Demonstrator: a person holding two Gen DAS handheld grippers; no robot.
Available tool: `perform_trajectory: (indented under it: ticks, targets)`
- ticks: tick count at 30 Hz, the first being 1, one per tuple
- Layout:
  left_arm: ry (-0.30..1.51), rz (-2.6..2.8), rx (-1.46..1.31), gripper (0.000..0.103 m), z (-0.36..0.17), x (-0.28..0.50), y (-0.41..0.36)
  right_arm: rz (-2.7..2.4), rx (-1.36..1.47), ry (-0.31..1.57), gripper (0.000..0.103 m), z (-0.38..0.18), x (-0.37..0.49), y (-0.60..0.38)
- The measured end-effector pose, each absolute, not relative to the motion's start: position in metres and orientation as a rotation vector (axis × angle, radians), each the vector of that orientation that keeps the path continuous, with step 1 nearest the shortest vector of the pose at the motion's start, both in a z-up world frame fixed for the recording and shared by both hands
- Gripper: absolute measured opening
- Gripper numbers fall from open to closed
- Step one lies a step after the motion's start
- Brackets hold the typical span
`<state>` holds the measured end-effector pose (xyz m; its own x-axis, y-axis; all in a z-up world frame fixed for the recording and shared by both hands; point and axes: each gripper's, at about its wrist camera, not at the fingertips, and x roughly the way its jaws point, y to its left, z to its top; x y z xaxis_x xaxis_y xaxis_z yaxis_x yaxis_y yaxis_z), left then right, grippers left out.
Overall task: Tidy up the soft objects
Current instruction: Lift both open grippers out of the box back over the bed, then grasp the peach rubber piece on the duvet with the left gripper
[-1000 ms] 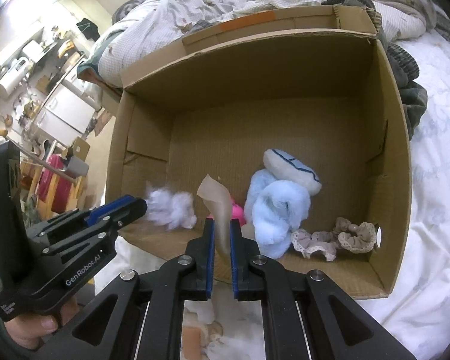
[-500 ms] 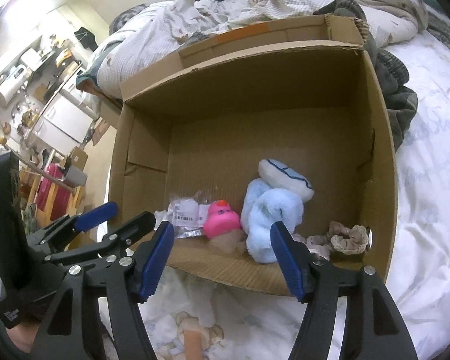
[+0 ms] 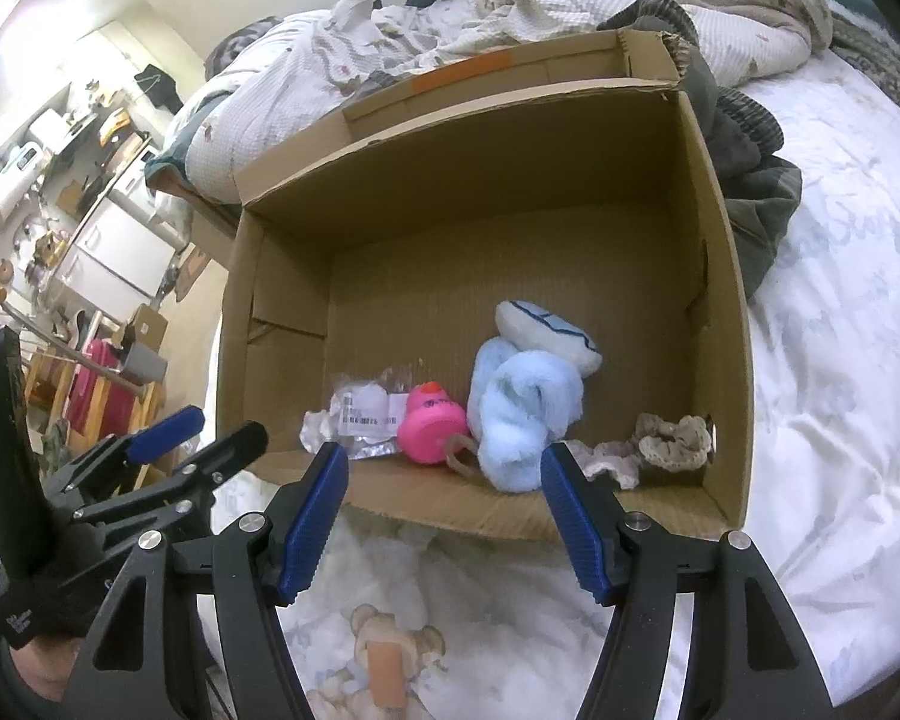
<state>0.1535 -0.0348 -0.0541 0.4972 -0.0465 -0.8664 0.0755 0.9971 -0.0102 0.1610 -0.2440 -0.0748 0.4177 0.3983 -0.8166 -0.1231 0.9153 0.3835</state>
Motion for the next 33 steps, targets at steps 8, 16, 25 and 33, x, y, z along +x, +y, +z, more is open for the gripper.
perform_trajectory:
  ticks: [8, 16, 25, 33]
  targets:
    - [1.042, -0.043, 0.009, 0.065, -0.048, 0.133, -0.021, 0.334, 0.286, 1.104, 0.070, -0.074, 0.146, -0.243]
    - [1.093, -0.039, -0.070, 0.065, -0.056, 0.113, -0.012, 0.328, 0.283, 1.125, 0.070, -0.079, 0.130, -0.245]
    - [1.158, -0.102, -0.088, 0.065, -0.072, 0.088, -0.022, 0.322, 0.321, 1.158, 0.070, -0.081, 0.126, -0.250]
    - [1.318, -0.295, -0.012, 0.065, -0.108, 0.072, -0.067, 0.322, 0.348, 1.175, 0.070, -0.082, 0.123, -0.261]
